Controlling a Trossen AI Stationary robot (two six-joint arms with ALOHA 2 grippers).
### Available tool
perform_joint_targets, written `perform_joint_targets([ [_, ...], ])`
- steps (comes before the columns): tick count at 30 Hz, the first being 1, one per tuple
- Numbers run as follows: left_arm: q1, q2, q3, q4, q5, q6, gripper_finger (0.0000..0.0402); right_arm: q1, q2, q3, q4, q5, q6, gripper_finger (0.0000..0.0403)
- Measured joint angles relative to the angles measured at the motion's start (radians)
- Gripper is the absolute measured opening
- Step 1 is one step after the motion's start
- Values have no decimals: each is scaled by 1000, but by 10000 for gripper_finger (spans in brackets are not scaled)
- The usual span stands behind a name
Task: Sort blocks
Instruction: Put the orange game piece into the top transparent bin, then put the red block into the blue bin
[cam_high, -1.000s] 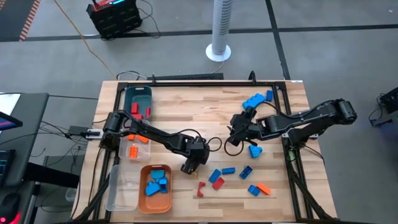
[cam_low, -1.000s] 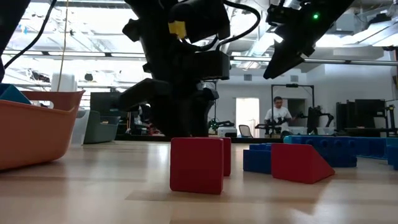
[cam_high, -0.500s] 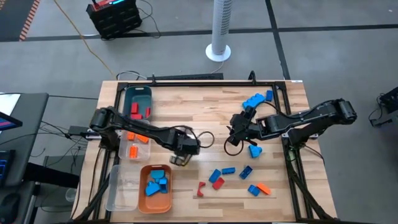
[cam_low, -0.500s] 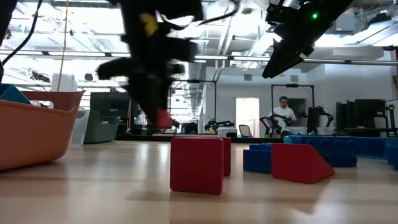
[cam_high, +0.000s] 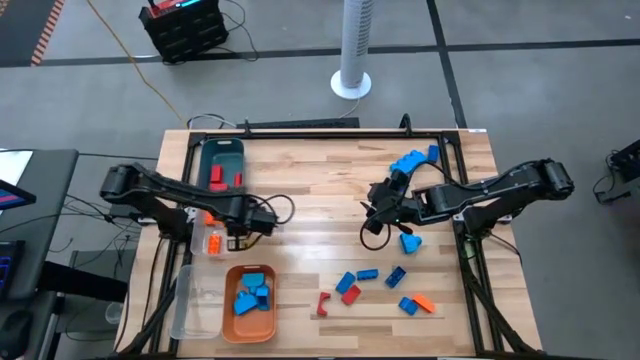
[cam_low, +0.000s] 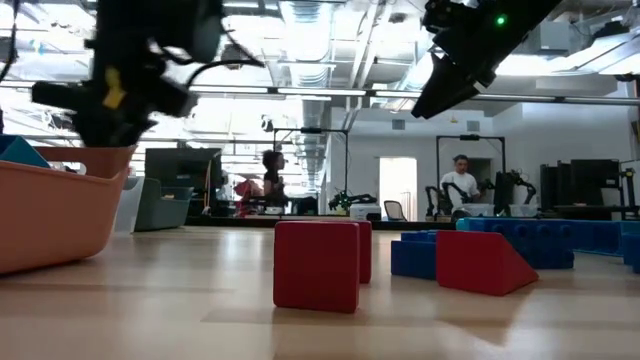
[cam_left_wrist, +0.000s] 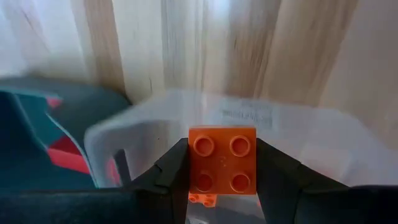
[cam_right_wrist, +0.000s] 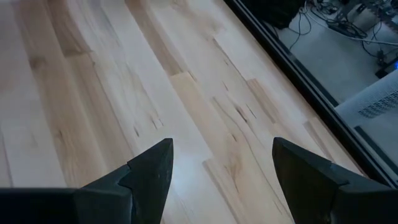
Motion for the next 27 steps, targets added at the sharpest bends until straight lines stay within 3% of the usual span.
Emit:
perform_joint_targets([
  [8, 0, -173, -123, -4, 18, -145, 135, -3, 0, 0, 33, 0, -9, 280],
  [10, 0, -195, -124, -5, -1, -173, 162, -3, 0, 0, 56, 0, -17, 280],
  [15, 0, -222, -124, -4, -7, -178, 276, -2, 0, 0, 68, -1, -25, 280],
  [18, 0, -220, -102, -1, -7, -162, 314, -2, 0, 0, 69, -2, -26, 280],
  [22, 0, -194, -35, 60, -7, -116, 323, -2, 0, 0, 72, -4, -27, 280],
  [27, -31, -88, 83, 295, 30, 1, 313, -4, 33, 0, 117, -5, -53, 280],
])
